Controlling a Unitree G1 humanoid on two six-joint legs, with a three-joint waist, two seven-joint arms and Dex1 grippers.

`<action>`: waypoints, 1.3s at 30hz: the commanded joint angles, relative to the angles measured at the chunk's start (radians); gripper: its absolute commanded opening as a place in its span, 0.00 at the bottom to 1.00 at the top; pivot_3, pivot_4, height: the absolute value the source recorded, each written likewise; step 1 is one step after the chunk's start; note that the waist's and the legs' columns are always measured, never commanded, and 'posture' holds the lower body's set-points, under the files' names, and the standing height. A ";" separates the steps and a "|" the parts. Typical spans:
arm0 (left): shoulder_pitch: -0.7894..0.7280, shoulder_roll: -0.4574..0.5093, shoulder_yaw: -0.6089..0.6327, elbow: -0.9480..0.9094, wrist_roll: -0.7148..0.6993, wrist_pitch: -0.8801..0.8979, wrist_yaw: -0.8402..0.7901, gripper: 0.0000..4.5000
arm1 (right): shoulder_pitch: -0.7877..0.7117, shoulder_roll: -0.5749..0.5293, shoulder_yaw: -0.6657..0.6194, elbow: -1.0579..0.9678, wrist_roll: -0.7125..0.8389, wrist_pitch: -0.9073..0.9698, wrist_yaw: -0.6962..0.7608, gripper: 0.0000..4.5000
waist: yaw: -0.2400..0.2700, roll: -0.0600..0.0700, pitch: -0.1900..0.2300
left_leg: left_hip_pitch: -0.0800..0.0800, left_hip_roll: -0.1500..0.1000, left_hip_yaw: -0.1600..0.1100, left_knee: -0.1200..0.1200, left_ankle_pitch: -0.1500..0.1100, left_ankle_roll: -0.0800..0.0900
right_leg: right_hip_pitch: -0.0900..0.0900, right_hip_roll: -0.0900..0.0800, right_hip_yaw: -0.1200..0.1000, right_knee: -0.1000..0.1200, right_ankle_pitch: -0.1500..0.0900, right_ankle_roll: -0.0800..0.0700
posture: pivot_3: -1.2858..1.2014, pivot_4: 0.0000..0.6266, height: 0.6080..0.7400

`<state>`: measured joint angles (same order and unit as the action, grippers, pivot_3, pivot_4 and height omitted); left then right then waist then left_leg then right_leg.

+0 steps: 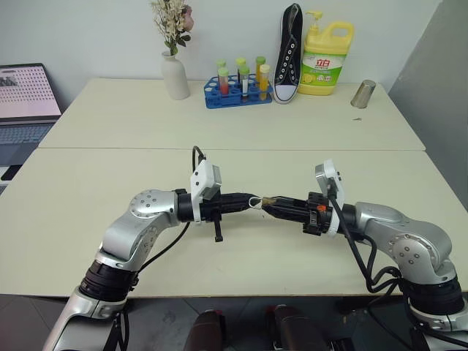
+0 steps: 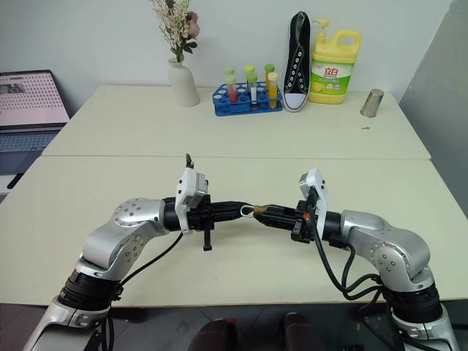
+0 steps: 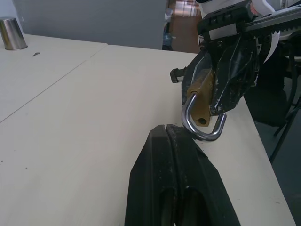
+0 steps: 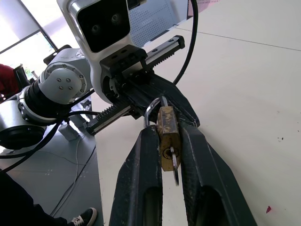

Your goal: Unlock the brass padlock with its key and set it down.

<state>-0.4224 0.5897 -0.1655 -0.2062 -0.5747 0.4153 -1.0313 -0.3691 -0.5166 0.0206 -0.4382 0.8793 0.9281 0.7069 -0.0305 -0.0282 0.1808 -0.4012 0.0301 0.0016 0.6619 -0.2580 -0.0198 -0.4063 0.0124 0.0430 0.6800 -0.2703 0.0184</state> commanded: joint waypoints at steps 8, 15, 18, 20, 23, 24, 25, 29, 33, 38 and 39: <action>-0.002 0.006 0.059 -0.120 -0.089 0.122 -0.007 0.00 | -0.002 -0.019 -0.012 -0.023 -0.004 -0.025 0.011 0.04 | 0.000 0.000 0.000 | 0.000 0.000 0.000 0.000 0.000 0.000 | 0.000 0.000 0.000 0.000 0.000 0.000 | 0.52 0.24 1.00; -0.031 0.004 0.105 -0.129 -0.176 0.230 0.012 0.00 | 0.002 -0.020 -0.001 -0.020 -0.017 -0.032 0.019 0.04 | 0.000 0.000 0.000 | 0.000 0.000 0.000 0.000 0.000 0.000 | 0.000 0.000 0.000 0.000 0.000 0.000 | 0.52 0.24 1.00; -0.041 0.004 0.127 -0.133 -0.214 0.274 0.026 0.00 | 0.005 -0.018 -0.002 -0.021 -0.020 -0.032 0.019 0.04 | 0.000 0.000 0.000 | 0.000 0.000 0.000 0.000 0.000 0.000 | 0.000 0.000 0.000 0.000 0.000 0.000 | 0.52 0.24 1.00; -0.048 0.000 0.136 -0.129 -0.222 0.288 0.038 0.00 | 0.004 -0.016 0.001 -0.020 -0.024 -0.034 0.022 0.04 | 0.000 0.000 0.000 | 0.000 0.000 0.000 0.000 0.000 0.000 | 0.000 0.000 0.000 0.000 0.000 0.000 | 0.52 0.24 1.00; -0.051 0.001 0.136 -0.130 -0.219 0.291 0.042 0.00 | 0.007 -0.013 0.002 -0.022 -0.025 -0.034 0.021 0.04 | 0.000 0.000 0.000 | 0.000 0.000 0.000 0.000 0.000 0.000 | 0.000 0.000 0.000 0.000 0.000 0.000 | 0.52 0.24 1.00; -0.051 0.001 0.135 -0.129 -0.217 0.290 0.041 0.00 | 0.007 -0.011 0.003 -0.021 -0.025 -0.035 0.022 0.04 | 0.000 0.000 0.000 | 0.000 0.000 0.000 0.000 0.000 0.000 | 0.000 0.000 0.000 0.000 0.000 0.000 | 0.52 0.24 1.00; -0.052 0.000 0.135 -0.128 -0.215 0.290 0.041 0.00 | 0.006 -0.011 0.003 -0.020 -0.025 -0.035 0.022 0.04 | 0.000 0.000 0.000 | 0.000 0.000 0.000 0.000 0.000 0.000 | 0.000 0.000 0.000 0.000 0.000 0.000 | 0.52 0.24 1.00; -0.044 0.002 0.132 -0.128 -0.204 0.281 0.040 0.00 | 0.005 -0.011 0.006 -0.019 -0.028 -0.038 0.021 0.04 | 0.000 0.000 0.000 | 0.000 0.000 0.000 0.000 0.000 0.000 | 0.000 0.000 0.000 0.000 0.000 0.000 | 0.52 0.24 1.00; -0.043 0.003 0.128 -0.124 -0.183 0.265 0.036 0.00 | 0.004 -0.011 0.006 -0.017 -0.028 -0.037 0.021 0.04 | 0.000 0.000 0.000 | 0.000 0.000 0.000 0.000 0.000 0.000 | 0.000 0.000 0.000 0.000 0.000 0.000 | 0.52 0.24 1.00; -0.041 -0.001 0.117 -0.120 -0.145 0.230 0.031 0.00 | 0.003 -0.010 0.006 -0.015 -0.028 -0.038 0.021 0.04 | 0.001 0.000 0.000 | 0.000 0.000 0.000 0.000 0.000 0.000 | 0.000 0.000 0.000 0.000 0.000 0.000 | 0.52 0.24 1.00; -0.041 -0.002 0.117 -0.119 -0.142 0.228 0.029 0.00 | 0.003 -0.011 0.006 -0.015 -0.028 -0.038 0.022 0.04 | 0.001 0.000 0.000 | 0.000 0.000 0.000 0.000 0.000 0.000 | 0.000 0.000 0.000 0.000 0.000 0.000 | 0.52 0.24 1.00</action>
<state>-0.4575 0.5900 -0.0537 -0.3042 -0.7208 0.6664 -0.9948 -0.3626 -0.5289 0.0327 -0.4354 0.8455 0.9076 0.7188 -0.0299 -0.0282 0.1808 -0.4011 0.0299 0.0016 0.6619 -0.2579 -0.0198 -0.4063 0.0124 0.0432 0.6798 -0.2703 0.0184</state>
